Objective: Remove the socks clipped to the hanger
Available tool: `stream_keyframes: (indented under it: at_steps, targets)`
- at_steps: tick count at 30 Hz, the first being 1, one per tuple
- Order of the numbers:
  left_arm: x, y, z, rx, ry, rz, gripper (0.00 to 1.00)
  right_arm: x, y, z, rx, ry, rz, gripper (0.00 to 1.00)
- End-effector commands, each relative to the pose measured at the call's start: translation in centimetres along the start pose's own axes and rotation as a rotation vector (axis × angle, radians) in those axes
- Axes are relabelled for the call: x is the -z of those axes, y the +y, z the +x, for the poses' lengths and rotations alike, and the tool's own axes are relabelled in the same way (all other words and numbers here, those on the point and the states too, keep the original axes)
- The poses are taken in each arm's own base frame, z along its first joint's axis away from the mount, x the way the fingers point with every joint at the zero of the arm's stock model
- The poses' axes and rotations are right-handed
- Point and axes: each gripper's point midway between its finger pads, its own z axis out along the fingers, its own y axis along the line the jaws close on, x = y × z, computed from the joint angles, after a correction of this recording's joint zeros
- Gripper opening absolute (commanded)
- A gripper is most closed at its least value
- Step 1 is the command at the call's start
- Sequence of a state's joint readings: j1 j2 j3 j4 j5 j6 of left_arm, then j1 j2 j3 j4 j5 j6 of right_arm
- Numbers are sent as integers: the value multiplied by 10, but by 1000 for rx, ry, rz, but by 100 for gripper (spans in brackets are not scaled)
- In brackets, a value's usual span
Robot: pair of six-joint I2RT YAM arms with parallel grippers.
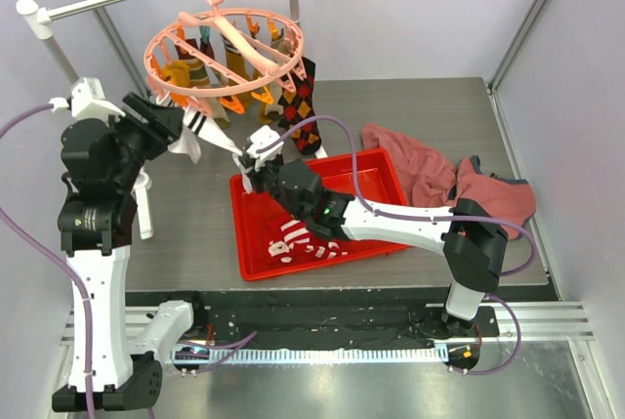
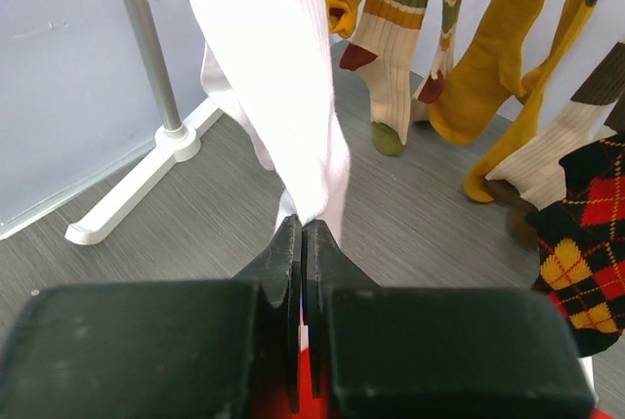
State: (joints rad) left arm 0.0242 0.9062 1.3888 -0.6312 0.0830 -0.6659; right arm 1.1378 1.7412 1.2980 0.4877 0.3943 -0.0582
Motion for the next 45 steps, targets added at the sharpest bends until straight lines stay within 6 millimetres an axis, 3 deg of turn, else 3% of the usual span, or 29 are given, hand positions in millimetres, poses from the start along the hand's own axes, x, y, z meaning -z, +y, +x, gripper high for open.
stream_keyframes:
  at_steps: [1, 14, 22, 32, 45]
  targets:
    - [-7, 20, -21, -41, -60, -143, 61, 6, 0, -38, -63, -92, -17, 1]
    - [-51, 13, -21, -131, -61, -26, 64, 1, 5, -31, -122, -60, -44, 1]
    - [-65, 8, -20, -129, -58, 98, 64, 0, 1, -25, -158, -45, -47, 1]
    - [-75, 8, -21, -147, -62, 210, 64, 0, 4, -31, -167, -52, -67, 1]
    - [-86, 6, -20, -137, -68, 254, 46, 0, 6, -34, -183, -58, -83, 1]
